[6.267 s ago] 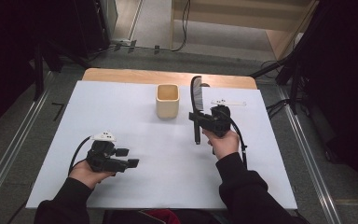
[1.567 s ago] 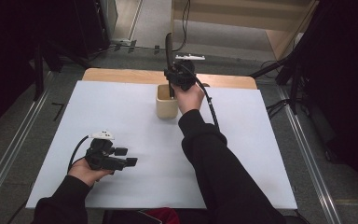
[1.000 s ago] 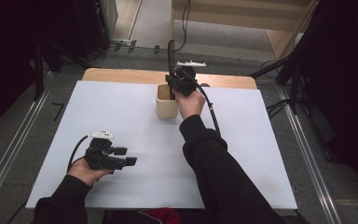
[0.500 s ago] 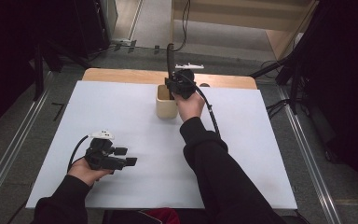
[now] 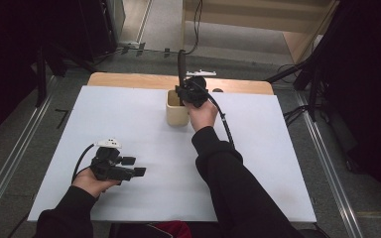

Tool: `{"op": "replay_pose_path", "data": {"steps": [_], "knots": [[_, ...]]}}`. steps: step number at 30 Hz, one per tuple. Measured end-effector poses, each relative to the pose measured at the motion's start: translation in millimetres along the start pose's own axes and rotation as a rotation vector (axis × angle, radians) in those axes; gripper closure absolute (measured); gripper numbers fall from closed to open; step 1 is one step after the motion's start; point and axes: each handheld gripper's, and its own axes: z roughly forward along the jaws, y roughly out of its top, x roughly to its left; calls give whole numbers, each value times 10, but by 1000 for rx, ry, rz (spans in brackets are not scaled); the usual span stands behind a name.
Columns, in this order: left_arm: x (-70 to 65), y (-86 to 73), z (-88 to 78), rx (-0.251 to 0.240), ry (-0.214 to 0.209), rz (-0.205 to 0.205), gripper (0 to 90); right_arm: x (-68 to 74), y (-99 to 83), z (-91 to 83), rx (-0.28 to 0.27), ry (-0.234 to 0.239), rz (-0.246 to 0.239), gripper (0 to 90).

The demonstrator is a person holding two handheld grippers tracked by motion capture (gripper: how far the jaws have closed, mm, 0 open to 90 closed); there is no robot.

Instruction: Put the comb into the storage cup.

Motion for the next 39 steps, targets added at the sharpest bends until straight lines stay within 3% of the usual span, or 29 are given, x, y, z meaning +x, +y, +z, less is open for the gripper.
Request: {"op": "replay_pose_path", "data": {"steps": [21,26,31,34,39], "knots": [[-1,1,-4,-3,4,0,318,45,-50,-15,32,-6,-45,687],[-1,1,-3,-1,4,4,319,51,-39,-71,20,58,-58,438],[-3,0,0,-5,2,4,318,60,-30,-126,6,51,-129,363],[-2,1,-3,-2,3,3,318,49,-16,-165,9,53,-134,351],[-3,-1,3,-5,2,2,318,22,-3,-235,11,102,-122,340]]}}
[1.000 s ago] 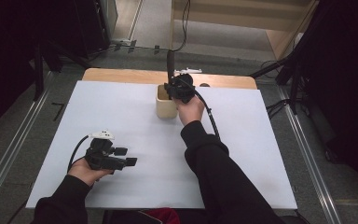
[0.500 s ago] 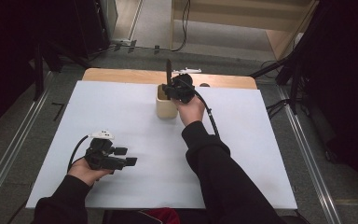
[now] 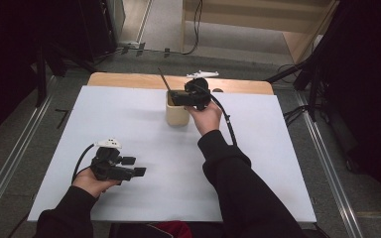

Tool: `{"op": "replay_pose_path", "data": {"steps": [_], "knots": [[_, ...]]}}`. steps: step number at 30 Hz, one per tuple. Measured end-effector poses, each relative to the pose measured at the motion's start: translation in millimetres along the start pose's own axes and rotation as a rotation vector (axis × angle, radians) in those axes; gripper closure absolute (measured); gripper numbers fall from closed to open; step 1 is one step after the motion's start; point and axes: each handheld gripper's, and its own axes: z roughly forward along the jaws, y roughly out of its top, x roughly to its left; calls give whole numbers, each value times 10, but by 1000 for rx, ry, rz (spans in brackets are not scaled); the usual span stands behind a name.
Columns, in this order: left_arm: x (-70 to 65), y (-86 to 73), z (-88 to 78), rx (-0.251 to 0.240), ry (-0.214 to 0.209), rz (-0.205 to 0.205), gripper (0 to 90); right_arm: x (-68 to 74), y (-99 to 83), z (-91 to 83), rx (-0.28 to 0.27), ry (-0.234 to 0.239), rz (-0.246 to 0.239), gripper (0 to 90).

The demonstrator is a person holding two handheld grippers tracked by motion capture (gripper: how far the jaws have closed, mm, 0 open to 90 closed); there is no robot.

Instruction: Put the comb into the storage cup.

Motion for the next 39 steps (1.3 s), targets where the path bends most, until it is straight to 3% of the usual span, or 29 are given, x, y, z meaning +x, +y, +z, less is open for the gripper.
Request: {"op": "replay_pose_path", "data": {"steps": [18,39], "knots": [[33,31,5,-8,10,-17,318,32,-107,-276,-15,49,0,326],[27,16,-27,-20,15,-8,318,53,-485,-549,6,107,5,274]]}}
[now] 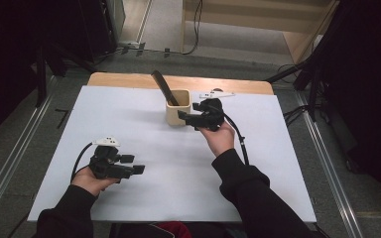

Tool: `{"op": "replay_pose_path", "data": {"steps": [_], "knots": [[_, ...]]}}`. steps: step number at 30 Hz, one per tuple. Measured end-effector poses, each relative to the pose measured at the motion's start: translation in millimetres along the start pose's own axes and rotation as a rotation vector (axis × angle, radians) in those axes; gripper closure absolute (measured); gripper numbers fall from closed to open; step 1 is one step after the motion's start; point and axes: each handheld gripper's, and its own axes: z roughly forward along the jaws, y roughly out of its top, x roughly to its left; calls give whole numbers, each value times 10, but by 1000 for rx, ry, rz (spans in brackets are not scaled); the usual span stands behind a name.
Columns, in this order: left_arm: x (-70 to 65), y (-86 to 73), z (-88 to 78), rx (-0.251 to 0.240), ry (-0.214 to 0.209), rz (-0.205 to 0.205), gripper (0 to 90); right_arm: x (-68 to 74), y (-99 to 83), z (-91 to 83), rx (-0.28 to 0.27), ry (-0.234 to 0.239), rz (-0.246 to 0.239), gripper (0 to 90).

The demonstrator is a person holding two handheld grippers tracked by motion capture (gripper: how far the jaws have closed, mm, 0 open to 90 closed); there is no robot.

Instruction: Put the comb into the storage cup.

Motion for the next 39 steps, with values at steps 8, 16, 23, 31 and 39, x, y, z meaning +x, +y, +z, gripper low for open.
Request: {"op": "replay_pose_path", "data": {"steps": [8,16,23,31,39], "knots": [[-6,-1,-2,4,3,6,319,-12,-99,-95,-2,13,6,274],[0,-3,-2,0,3,0,319,-28,-183,-197,-10,24,-3,267],[3,-3,2,4,3,3,319,-32,-277,-258,-6,33,-6,266],[9,-5,0,4,6,-1,319,-24,-385,-308,-13,46,-13,266],[14,-7,3,5,6,-1,319,-34,-467,-344,-11,59,-14,266]]}}
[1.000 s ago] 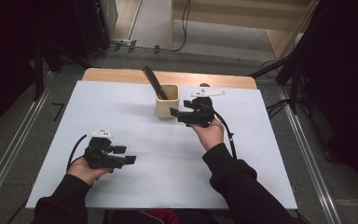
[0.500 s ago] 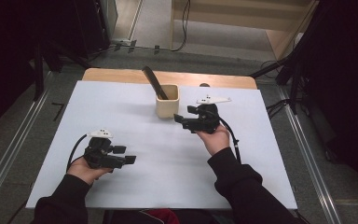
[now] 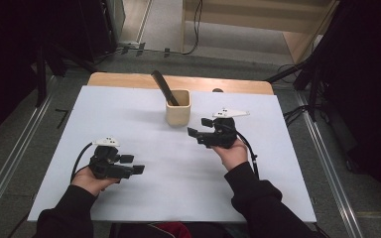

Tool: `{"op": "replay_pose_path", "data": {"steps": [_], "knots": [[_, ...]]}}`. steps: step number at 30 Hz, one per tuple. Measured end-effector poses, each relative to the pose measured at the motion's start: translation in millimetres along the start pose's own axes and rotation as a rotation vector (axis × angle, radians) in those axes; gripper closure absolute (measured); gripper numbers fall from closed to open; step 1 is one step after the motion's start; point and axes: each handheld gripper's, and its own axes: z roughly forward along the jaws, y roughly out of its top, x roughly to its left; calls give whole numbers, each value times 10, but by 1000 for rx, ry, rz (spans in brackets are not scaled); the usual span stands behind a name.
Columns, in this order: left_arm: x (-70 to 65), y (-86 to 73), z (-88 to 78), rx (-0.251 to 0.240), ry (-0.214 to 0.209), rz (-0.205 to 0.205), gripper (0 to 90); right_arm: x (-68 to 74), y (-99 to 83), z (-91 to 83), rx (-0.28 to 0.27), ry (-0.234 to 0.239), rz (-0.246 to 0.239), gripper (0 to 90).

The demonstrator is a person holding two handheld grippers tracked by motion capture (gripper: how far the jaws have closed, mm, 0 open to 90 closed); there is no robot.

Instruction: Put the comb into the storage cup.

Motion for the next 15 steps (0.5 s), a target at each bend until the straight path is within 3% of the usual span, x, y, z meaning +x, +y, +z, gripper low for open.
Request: {"op": "replay_pose_path", "data": {"steps": [15], "knots": [[-5,2,2,4,-3,6,319,19,-85,-112,1,17,-23,268]]}}
